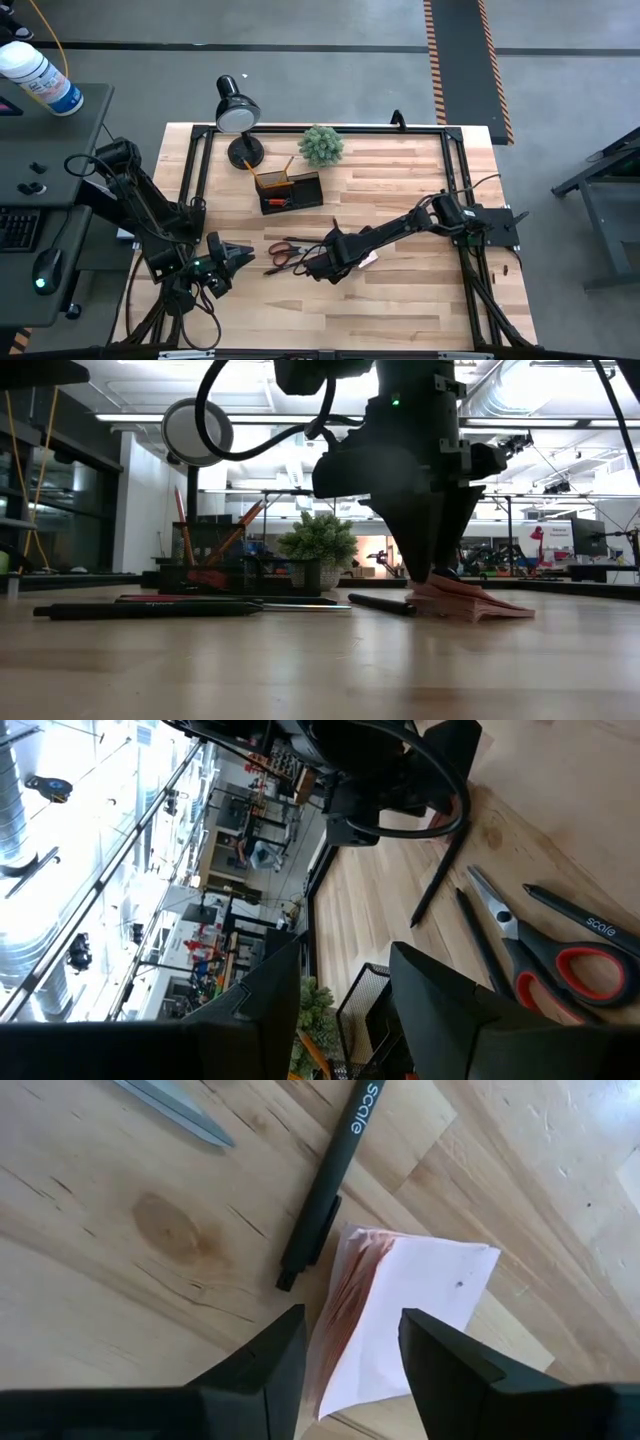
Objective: Pick and place office supplies into organizer
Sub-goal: Put the sticky notes into the desktop organizer
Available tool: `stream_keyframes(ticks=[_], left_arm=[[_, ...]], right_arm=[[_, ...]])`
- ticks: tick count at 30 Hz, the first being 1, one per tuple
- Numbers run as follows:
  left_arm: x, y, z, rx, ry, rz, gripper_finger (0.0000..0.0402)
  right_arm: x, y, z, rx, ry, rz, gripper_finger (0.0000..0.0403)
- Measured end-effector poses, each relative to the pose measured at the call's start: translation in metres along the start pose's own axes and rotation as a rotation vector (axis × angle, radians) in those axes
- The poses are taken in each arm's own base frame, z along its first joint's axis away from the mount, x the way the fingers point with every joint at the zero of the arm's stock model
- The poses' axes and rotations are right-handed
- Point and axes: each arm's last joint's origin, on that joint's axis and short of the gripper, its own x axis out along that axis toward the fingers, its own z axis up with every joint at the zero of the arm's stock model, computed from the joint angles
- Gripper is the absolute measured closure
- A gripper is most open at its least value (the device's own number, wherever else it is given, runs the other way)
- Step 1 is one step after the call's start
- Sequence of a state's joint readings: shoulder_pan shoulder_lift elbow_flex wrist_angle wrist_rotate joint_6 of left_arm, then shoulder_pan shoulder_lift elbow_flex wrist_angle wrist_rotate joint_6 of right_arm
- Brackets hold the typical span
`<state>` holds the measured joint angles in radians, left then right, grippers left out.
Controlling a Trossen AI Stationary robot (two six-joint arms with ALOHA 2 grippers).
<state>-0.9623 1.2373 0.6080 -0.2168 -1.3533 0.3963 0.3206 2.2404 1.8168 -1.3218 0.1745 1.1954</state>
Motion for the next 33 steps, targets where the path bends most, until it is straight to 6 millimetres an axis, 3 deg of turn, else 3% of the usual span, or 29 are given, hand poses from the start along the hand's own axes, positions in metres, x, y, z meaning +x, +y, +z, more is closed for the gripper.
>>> stream_keyframes(ticks=[14,19,26,33], left_arm=[[0.0,0.0,0.0,0.001,0.0,0.0,0.0259],[0.0,0.0,0.0,0.003,0.0,0.0,0.0259],[0.0,0.0,0.0,0.003,0.001,0.0,0.0259],[0.0,0.0,0.0,0.003,0.001,0.0,0.0259]], right_arm=[[0.026,0.011,-0.001,-0.034,0.05,-0.036,0.0262],[0.028,0.012,-0.001,-0.037,0.03,-0.048,0.0299],[0.029,0.011,0.0,-0.055,0.006,-0.071,0.0393],[0.028,0.008,-0.004,-0.081,0.01,-0.116,0.0401]])
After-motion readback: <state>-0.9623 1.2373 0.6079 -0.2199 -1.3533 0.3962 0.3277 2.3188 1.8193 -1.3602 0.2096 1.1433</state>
